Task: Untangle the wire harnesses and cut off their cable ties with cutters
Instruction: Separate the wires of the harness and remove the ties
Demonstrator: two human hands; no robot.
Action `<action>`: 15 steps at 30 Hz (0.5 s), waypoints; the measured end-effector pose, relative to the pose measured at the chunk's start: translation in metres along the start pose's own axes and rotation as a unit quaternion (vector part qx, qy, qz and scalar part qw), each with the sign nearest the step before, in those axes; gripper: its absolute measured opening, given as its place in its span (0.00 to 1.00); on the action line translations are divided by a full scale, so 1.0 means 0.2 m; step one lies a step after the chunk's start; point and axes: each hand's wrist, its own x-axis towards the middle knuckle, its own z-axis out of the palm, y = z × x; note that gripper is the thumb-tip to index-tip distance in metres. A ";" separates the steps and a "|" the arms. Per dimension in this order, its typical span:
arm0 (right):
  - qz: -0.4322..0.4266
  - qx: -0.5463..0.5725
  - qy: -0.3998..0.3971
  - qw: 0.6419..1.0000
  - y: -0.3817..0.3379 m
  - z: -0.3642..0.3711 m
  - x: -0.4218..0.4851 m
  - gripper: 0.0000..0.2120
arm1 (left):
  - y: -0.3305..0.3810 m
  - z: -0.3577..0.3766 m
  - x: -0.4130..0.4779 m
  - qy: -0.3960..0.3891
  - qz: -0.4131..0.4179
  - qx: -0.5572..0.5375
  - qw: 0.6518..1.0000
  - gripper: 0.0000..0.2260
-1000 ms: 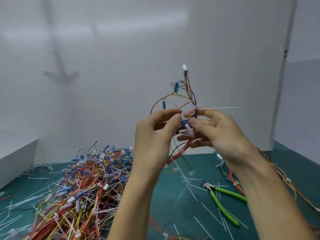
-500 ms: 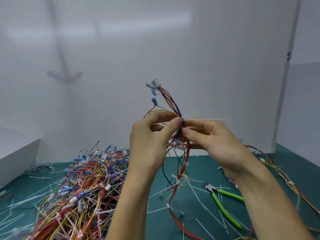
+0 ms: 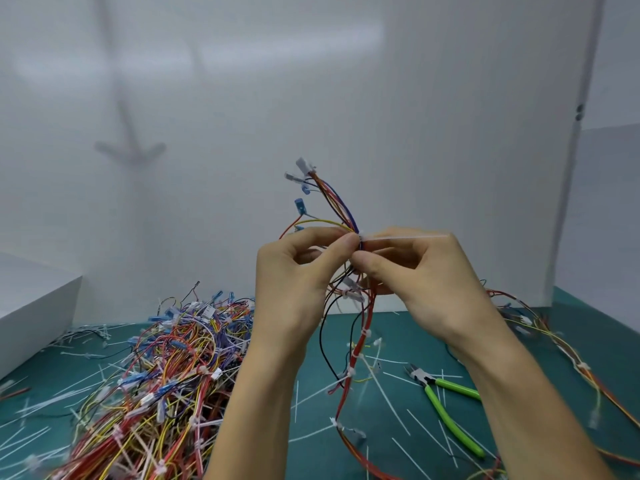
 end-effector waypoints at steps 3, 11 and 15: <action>0.013 0.058 0.031 0.998 -0.01 0.01 0.00 0.06 | 0.02 0.00 -0.01 -0.020 0.011 0.011 1.000 0.06; 0.093 0.213 0.089 0.969 -0.02 -0.06 0.01 0.07 | 0.00 -0.12 0.01 0.016 -0.044 0.037 0.998 0.04; 0.115 0.265 0.063 0.955 -0.01 -0.09 0.01 0.09 | -0.06 -0.15 0.03 0.014 -0.126 0.131 0.983 0.09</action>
